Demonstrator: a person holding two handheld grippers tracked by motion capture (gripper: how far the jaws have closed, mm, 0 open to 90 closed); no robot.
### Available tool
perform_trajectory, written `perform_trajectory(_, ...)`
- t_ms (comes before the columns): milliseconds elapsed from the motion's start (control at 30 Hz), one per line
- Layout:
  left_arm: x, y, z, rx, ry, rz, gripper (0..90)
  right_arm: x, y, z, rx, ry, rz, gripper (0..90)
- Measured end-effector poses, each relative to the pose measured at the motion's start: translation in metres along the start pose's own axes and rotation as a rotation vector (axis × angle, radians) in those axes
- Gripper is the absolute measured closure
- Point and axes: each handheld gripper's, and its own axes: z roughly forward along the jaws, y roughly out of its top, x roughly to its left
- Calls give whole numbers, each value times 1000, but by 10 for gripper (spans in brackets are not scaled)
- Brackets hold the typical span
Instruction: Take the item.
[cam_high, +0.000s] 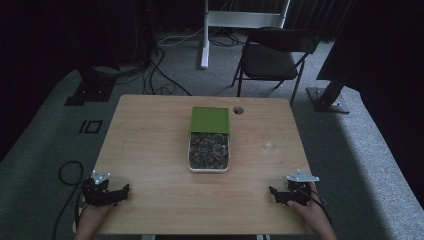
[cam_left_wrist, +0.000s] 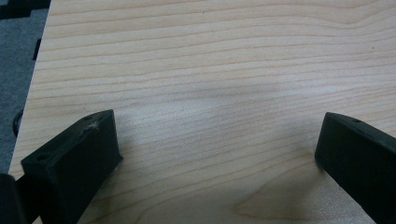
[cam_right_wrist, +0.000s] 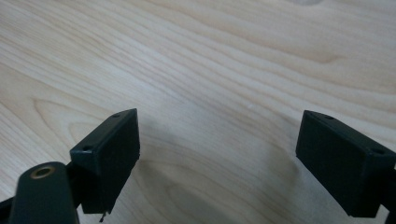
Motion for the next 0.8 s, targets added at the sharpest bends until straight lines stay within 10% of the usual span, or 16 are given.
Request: perform_trajectory(800,0,0,0,0,0,0,2,19,40,-17,-105,52,-6,142)
